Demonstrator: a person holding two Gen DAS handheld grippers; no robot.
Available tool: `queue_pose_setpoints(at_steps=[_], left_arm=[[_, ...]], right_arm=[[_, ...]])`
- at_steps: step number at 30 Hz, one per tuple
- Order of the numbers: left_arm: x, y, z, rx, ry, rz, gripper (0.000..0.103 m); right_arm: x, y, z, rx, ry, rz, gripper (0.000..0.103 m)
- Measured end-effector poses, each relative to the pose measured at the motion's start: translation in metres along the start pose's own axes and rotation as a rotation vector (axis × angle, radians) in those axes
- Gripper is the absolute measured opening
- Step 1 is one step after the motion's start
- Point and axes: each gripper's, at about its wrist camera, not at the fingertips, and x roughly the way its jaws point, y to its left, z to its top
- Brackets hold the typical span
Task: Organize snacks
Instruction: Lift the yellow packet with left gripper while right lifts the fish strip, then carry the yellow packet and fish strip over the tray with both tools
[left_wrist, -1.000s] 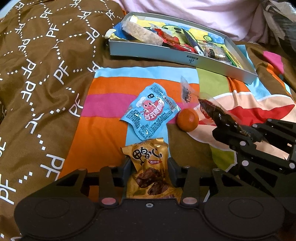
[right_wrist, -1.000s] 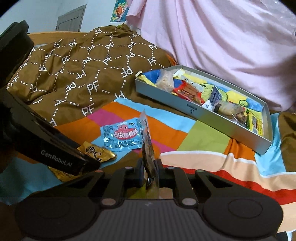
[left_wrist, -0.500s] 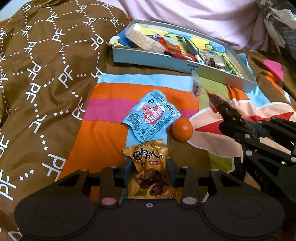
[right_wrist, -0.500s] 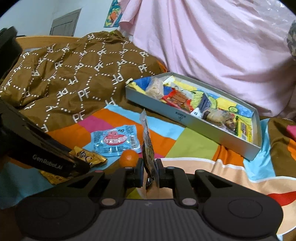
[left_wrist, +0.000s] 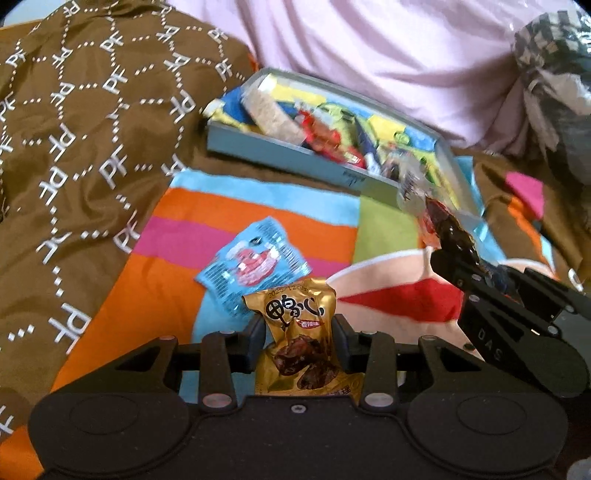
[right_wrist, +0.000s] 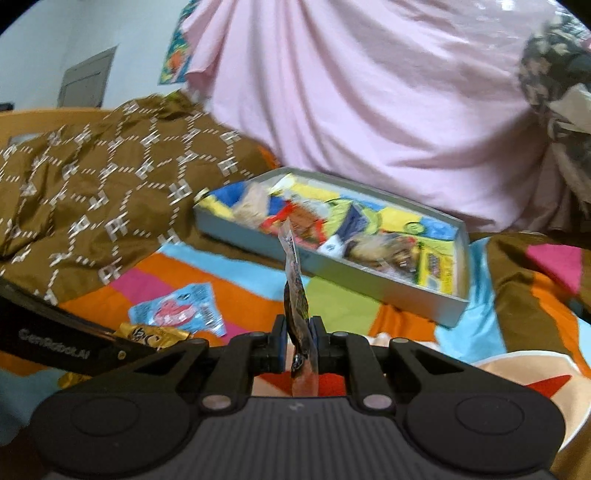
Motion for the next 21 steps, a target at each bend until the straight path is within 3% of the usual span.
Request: queue_pose_setpoints(at_steps=[9,21], left_arm=[[0.004,-0.033,0.039,0.062,-0.101,-0.056,0.041],[0.031,-0.071,0.108,0.083,-0.251,-0.022,0.041]], right_arm=[[0.003,-0.036,0.003,0.072,-0.061,-0.121,0.014],[0.03,-0.075,0.02,0.147,-0.186,-0.194,0.014]])
